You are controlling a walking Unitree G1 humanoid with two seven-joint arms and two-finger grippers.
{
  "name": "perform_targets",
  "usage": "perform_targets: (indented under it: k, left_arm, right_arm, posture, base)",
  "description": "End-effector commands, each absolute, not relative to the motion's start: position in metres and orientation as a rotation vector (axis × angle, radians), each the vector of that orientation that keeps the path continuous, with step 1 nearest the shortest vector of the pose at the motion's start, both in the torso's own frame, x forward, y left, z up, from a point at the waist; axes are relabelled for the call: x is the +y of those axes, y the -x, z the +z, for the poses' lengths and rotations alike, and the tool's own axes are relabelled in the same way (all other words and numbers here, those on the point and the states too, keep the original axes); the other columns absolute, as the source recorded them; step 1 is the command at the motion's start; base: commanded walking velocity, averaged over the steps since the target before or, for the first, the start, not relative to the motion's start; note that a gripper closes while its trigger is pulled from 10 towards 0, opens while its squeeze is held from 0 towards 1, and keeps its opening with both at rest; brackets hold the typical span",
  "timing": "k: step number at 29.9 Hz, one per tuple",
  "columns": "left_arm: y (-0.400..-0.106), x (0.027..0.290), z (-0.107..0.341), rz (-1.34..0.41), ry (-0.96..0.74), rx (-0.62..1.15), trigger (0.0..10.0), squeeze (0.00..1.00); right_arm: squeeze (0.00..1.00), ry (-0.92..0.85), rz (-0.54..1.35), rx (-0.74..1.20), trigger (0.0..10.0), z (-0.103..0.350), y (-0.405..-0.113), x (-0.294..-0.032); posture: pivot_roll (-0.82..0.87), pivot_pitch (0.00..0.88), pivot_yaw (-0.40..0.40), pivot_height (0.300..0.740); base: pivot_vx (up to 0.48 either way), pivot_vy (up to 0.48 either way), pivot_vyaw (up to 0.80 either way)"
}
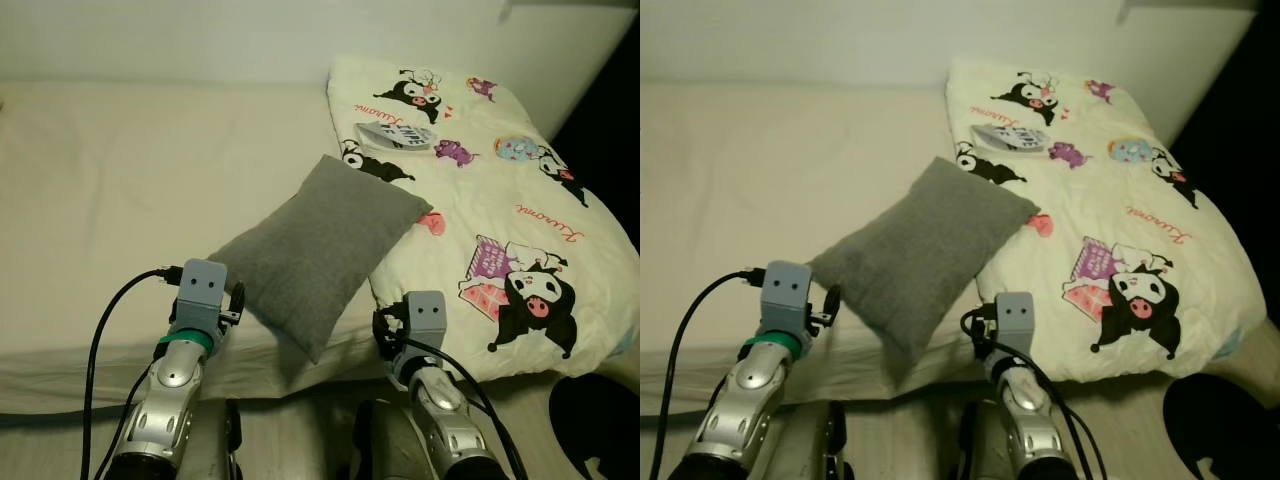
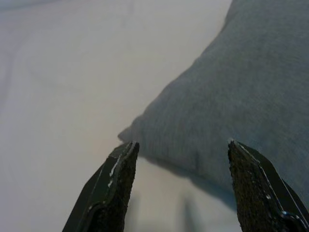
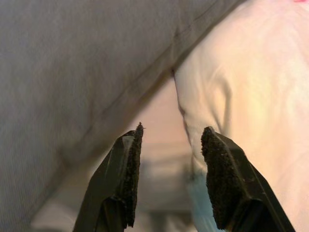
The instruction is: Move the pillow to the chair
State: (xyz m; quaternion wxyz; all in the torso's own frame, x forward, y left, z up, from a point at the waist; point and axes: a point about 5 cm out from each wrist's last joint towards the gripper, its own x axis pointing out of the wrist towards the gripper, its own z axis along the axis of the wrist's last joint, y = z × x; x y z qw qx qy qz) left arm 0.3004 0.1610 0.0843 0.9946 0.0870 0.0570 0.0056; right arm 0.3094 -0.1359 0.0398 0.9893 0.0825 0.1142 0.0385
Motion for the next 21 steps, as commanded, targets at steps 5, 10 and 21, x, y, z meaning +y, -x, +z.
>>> perform_targets:
  k: [5,10,21]
  left_arm:
    - [-0.289,0.175,0.086,0.072,-0.186,0.086,10.0,0.0]
    - [-0.281,0.189,0.087,0.082,-0.219,0.07,10.0,0.0]
    - [-0.27,0.213,0.088,0.147,-0.22,0.084,10.0,0.0]
  right_arm:
    - [1.0,-0.564,-0.01,0.242,10.0,0.043,-0.324,-0.135]
    - [1.0,-0.762,-0.003,0.244,10.0,0.045,-0.329,-0.13]
    - [1.0,-1.257,0.183,0.257,10.0,0.039,-0.32,-0.118]
  posture:
    - [0.12,0.097,-0.067,0.595]
    - [0.14,0.111,-0.067,0.595]
    - [0.15,0.119,-0.071,0.595]
  base:
    - [0.0,0.0,0.0]
    - [0.0,0.0,0.0]
    - [0.0,0.0,0.0]
